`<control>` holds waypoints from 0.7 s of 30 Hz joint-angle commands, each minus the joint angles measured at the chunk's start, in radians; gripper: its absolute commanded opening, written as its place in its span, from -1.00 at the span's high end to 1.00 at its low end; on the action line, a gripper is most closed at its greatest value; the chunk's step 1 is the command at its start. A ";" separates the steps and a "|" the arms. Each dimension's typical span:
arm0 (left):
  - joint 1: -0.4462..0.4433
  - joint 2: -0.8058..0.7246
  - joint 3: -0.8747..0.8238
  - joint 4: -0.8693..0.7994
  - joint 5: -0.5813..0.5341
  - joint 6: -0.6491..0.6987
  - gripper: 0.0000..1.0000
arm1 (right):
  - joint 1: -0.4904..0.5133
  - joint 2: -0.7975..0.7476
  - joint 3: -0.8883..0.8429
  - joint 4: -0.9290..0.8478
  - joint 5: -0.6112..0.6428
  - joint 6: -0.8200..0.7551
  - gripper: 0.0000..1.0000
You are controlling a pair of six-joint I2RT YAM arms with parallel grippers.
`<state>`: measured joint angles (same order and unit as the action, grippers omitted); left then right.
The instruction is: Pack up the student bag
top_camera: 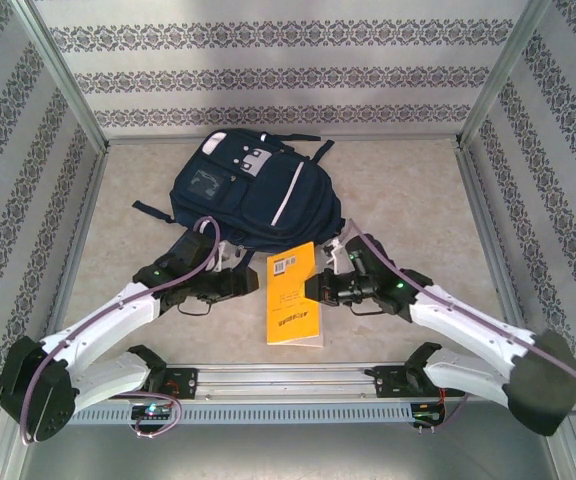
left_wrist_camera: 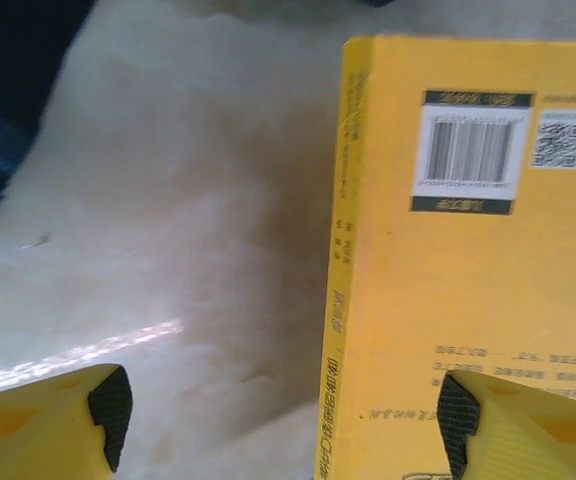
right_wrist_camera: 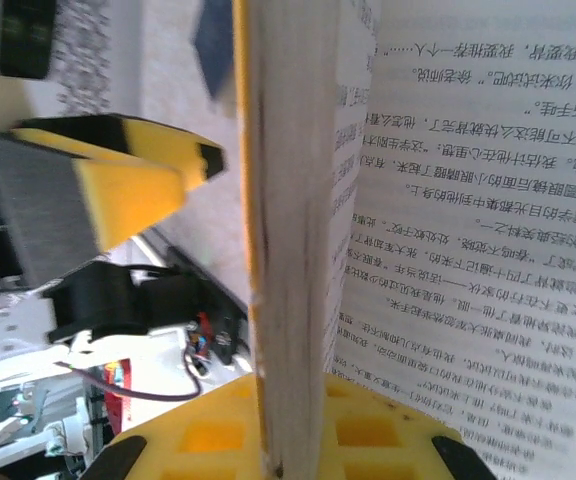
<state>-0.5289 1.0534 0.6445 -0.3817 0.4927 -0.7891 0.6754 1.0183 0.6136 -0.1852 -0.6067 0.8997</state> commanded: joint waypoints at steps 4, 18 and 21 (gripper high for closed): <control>0.017 -0.033 0.043 0.329 0.254 -0.139 -0.76 | -0.057 -0.059 0.136 0.019 -0.127 -0.057 1.00; 0.016 -0.004 -0.031 0.833 0.355 -0.396 -0.96 | -0.082 -0.050 0.201 0.257 -0.287 0.017 1.00; 0.016 0.001 -0.046 0.893 0.361 -0.423 -0.96 | -0.088 -0.058 0.196 0.262 -0.282 0.018 1.00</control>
<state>-0.5213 1.0504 0.6170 0.3565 0.8162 -1.1614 0.5972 0.9787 0.7662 -0.0402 -0.8391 0.9039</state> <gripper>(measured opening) 0.985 0.112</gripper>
